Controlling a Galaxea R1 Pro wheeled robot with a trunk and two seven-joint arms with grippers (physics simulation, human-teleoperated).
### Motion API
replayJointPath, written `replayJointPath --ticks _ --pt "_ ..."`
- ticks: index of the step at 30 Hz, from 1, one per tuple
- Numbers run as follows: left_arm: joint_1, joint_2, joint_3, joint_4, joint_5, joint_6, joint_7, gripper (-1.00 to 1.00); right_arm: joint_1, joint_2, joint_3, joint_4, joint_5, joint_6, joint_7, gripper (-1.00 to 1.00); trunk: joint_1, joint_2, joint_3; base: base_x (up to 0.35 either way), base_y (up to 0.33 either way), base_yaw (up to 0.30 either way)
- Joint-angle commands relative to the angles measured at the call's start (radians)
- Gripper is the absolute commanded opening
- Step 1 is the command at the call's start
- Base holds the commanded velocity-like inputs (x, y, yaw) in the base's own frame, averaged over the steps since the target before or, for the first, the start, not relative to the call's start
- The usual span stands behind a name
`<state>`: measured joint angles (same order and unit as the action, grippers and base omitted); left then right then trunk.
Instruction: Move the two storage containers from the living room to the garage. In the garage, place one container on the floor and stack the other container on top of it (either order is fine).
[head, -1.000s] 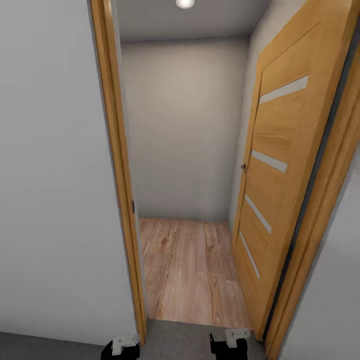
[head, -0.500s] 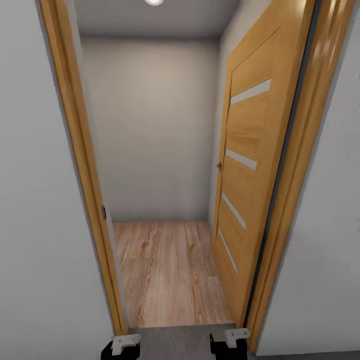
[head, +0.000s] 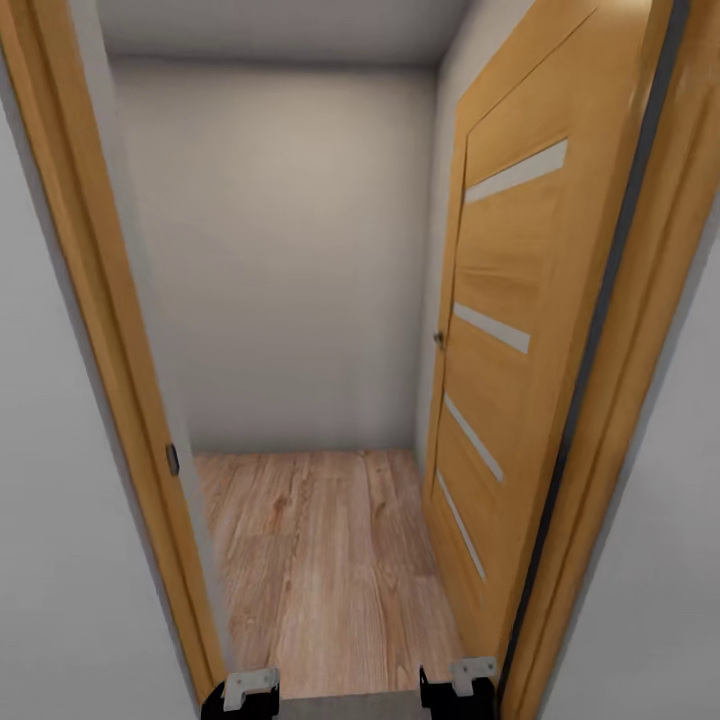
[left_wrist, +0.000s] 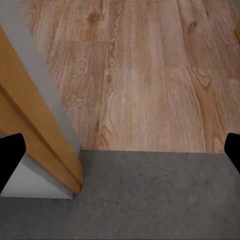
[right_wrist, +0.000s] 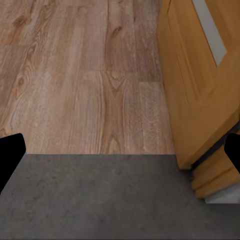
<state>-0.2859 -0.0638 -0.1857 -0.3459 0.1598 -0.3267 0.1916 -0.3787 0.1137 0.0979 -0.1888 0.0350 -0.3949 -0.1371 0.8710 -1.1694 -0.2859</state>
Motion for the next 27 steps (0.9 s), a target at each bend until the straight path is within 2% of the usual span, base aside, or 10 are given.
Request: replayJointPath --ticks 1,10,19,27 --pt "-0.001 0.001 -0.008 0.001 0.01 -0.004 0.006 1.0 -0.001 0.0 0.008 0.001 0.004 -0.001 -0.011 1.0 0.001 -0.001 -0.001 0.339 0.0 -0.001" --pt "-0.001 0.001 -0.006 0.001 0.01 -0.004 0.006 1.0 -0.001 0.001 0.008 0.001 0.005 -0.001 -0.015 1.0 0.001 -0.001 -0.001 0.333 0.0 0.045" --pt "-0.001 0.001 -0.007 0.001 0.01 -0.005 0.006 1.0 0.0 0.001 0.008 0.001 0.005 -0.001 -0.016 1.0 0.001 -0.001 -0.001 0.092 -0.01 0.202" --pt "-0.001 0.001 -0.007 0.001 0.01 -0.004 0.007 1.0 -0.001 0.0 0.008 0.001 0.005 -0.001 -0.016 1.0 0.001 -0.001 -0.001 0.173 -0.206 0.033"
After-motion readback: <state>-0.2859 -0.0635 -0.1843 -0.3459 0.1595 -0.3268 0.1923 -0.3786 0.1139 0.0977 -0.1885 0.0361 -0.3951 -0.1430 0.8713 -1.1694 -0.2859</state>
